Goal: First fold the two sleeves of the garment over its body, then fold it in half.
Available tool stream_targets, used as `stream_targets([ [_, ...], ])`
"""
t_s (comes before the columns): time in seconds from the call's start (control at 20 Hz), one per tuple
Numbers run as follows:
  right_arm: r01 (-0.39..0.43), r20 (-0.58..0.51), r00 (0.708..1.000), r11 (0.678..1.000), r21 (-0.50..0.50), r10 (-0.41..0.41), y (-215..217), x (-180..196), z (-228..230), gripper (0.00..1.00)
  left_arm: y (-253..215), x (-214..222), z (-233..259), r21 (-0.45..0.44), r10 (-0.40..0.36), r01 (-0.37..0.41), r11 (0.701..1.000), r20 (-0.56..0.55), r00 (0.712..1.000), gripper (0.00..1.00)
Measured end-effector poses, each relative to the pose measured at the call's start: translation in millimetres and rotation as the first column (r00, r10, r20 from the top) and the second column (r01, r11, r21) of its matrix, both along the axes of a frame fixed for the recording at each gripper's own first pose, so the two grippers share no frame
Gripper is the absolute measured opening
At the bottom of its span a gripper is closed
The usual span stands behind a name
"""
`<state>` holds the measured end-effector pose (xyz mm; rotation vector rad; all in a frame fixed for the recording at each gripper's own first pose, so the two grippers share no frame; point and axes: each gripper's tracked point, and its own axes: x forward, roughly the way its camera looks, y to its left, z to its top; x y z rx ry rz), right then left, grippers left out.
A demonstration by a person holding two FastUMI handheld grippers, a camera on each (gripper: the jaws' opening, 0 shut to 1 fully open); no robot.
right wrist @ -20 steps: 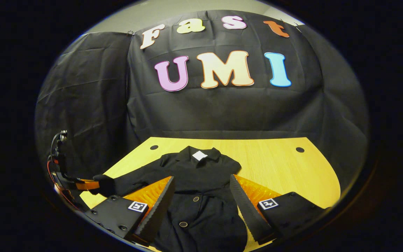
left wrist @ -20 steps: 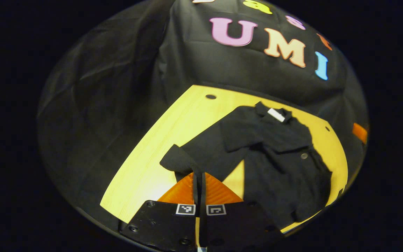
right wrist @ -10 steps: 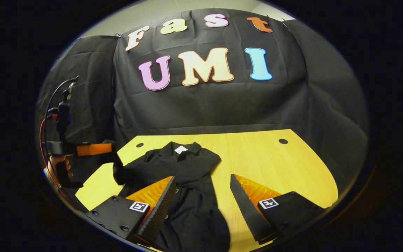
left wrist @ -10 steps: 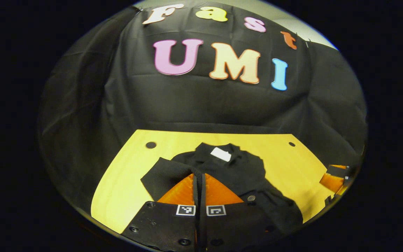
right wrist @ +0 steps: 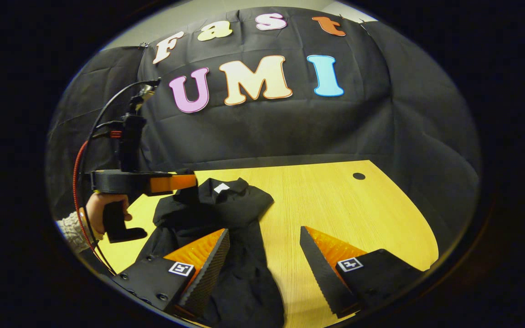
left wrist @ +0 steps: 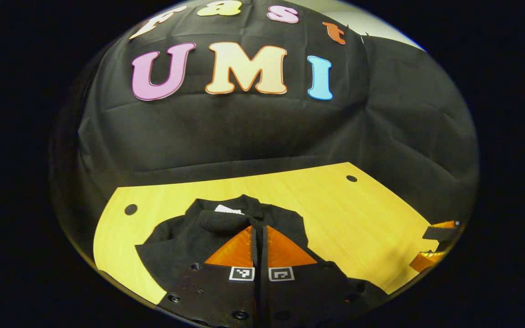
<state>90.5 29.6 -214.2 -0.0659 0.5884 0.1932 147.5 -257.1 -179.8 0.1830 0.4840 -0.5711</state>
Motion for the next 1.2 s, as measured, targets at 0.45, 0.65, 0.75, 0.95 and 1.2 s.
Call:
stream_targets([
  [0.45,-0.008,-0.052,0.999,1.000,-0.002,0.008,-4.2,-11.0,-21.1,0.98,-57.3,20.8,-56.4,0.052,-0.035,0.037,0.998,-0.053,0.998,0.00],
  [0.65,0.013,-0.090,0.996,1.000,0.027,-0.011,-9.3,-14.7,-33.0,0.98,-70.6,22.6,-67.8,0.073,-0.050,0.055,0.996,-0.067,0.996,0.07],
  [0.75,0.019,-0.091,0.996,0.999,0.032,-0.016,-10.9,-15.4,-35.3,0.98,-81.5,13.7,-66.9,0.043,-0.094,0.098,0.994,-0.085,0.992,0.31],
  [0.95,0.012,-0.100,0.995,1.000,0.011,-0.010,-17.1,-21.1,-42.0,0.98,-68.4,23.7,-26.2,0.024,-0.034,0.032,0.999,0.072,0.997,0.96],
  [1.2,-0.032,-0.104,0.994,0.999,-0.003,0.031,-17.2,-41.5,-48.4,0.98,-35.5,8.1,30.8,-0.035,0.022,-0.016,0.999,0.178,0.984,0.95],
])
